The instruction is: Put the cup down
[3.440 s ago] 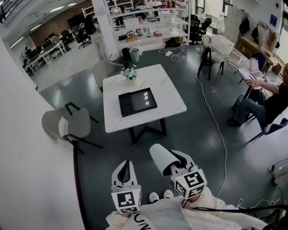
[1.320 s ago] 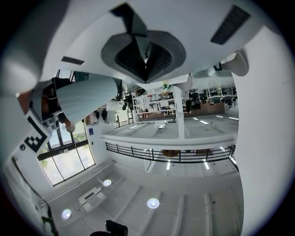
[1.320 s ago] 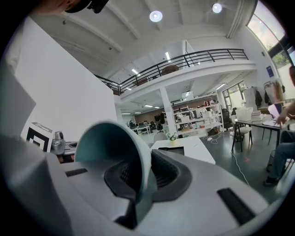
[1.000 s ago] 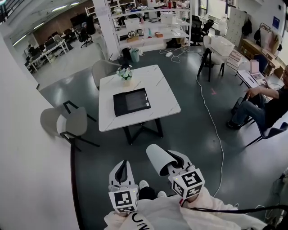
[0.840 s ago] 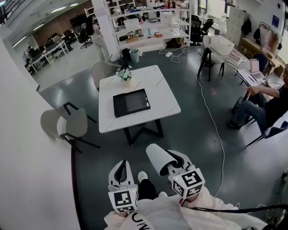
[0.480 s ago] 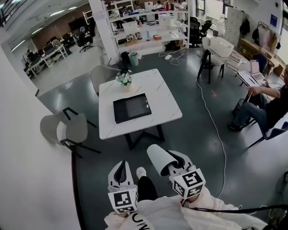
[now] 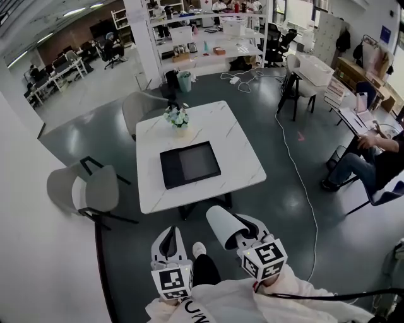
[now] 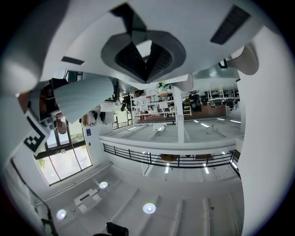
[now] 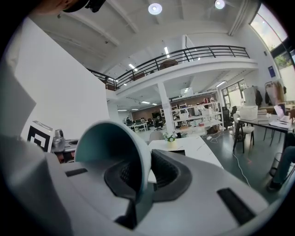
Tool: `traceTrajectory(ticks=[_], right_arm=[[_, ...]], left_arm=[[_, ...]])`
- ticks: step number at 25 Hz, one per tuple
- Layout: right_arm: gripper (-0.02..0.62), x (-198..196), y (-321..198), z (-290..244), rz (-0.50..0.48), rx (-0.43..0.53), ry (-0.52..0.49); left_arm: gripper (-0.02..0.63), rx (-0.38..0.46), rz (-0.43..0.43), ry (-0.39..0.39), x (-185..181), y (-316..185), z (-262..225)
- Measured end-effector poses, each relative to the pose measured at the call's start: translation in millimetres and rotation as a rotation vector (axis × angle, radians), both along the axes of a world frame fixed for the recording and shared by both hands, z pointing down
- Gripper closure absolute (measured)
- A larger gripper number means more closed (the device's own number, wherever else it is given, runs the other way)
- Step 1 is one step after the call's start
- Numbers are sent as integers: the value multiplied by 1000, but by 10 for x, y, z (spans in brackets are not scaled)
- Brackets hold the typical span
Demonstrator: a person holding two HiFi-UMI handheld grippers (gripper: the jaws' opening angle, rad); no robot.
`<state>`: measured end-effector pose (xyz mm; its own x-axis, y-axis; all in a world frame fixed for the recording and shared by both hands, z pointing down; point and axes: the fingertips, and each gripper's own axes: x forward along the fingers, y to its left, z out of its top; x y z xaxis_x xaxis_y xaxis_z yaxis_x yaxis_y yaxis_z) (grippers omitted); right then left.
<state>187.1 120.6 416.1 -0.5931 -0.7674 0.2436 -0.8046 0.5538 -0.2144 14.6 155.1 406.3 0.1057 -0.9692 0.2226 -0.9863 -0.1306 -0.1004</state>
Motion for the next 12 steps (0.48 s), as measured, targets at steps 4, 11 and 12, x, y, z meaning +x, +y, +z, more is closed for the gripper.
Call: traceTrajectory(ticks=[4, 11, 12], right_arm=[[569, -341, -484, 35, 9, -25, 16], [569, -951, -1306, 184, 19, -68, 39], [569, -1032, -1388, 190, 20, -74, 41]], left_arm=[[597, -9, 9, -5, -344, -501, 10], [597, -57, 33, 10, -909, -1321, 142], [597, -64, 35, 12, -991, -1407, 153]])
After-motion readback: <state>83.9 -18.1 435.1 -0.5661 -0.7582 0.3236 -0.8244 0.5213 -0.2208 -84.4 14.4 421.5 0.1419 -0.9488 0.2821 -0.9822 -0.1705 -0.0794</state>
